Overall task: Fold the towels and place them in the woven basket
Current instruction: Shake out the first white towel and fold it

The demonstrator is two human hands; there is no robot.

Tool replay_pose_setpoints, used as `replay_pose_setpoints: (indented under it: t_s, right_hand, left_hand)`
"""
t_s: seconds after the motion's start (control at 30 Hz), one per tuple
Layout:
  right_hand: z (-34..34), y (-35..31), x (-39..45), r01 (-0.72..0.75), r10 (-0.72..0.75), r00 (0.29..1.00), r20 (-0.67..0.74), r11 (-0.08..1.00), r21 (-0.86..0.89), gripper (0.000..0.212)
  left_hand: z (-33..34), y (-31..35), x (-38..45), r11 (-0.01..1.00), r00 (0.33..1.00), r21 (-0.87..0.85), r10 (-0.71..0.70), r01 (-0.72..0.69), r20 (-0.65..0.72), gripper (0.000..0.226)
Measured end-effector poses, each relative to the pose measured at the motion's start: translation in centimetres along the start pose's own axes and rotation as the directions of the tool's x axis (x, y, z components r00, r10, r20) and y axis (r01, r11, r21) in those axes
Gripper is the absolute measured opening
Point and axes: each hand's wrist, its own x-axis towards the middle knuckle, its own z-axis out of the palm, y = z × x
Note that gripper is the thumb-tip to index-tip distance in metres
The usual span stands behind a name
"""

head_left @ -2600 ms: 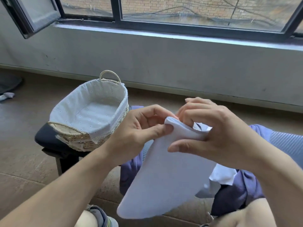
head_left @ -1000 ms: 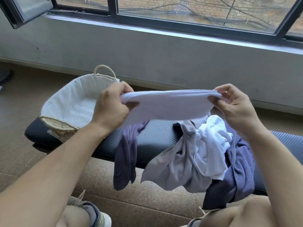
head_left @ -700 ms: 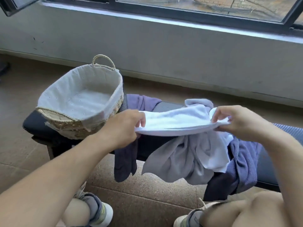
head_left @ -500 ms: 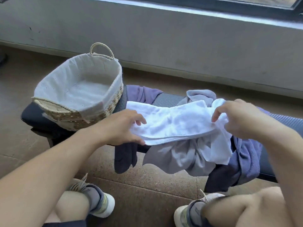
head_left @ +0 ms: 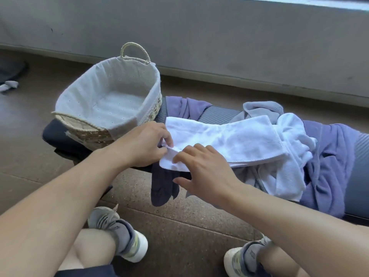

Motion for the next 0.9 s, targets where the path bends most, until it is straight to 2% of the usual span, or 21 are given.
replay_pose_setpoints:
  t_s: [0.1, 0.2, 0.33, 0.4, 0.63, 0.77, 0.83, 0.9]
  right_hand:
    - [0.5, 0.4, 0.6, -0.078, 0.079, 0.993, -0.085, 0.997, 0.010, 0.027]
    - [0.1, 0.7, 1.1, -0.140, 0.157, 0.977, -0.143, 0.982, 0.124, 0.012]
    - [-0.6, 1.1, 1.6, -0.223, 0.279, 0.954, -0.114, 0.908, 0.355, 0.015]
    - [-0.5, 1.4, 1.8, -0.248, 0.314, 0.943, -0.105, 0.879, 0.408, 0.018]
    - [-0.5, 1.2, 2.0, -0.301, 0.378, 0.919, -0.108, 0.854, 0.425, 0.019]
    - [-0.7, 0.9, 2.0, -0.306, 0.376, 0.921, -0.104, 0.863, 0.402, 0.022]
    - [-1.3, 0.9, 2.0, -0.300, 0.351, 0.933, -0.078, 0.880, 0.367, 0.025]
    - [-2.3, 1.5, 2.0, -0.282, 0.288, 0.957, 0.005, 0.930, 0.235, 0.027]
  left_hand:
    - [-0.1, -0.1, 0.1, 0.996, 0.999, -0.084, -0.025, 0.021, -0.048, 0.009]
    - [-0.2, -0.2, -0.2, 0.988, 0.997, -0.151, -0.023, 0.011, -0.076, 0.013]
    - [-0.8, -0.3, -0.6, 0.965, 0.996, -0.260, -0.013, -0.012, -0.093, 0.015]
    - [-1.0, -0.3, -0.7, 0.962, 0.996, -0.272, 0.004, -0.028, -0.090, 0.017]
    - [-1.0, -0.2, -1.3, 0.951, 0.999, -0.310, -0.026, 0.011, -0.044, 0.024]
    - [-0.8, -0.1, -1.6, 0.967, 0.997, -0.256, -0.024, 0.005, -0.072, 0.016]
    - [-0.6, 0.1, -1.5, 0.969, 0.996, -0.246, -0.024, 0.002, -0.085, 0.013]
    - [-0.5, 0.3, -1.4, 0.973, 0.995, -0.231, -0.029, 0.006, -0.097, 0.010]
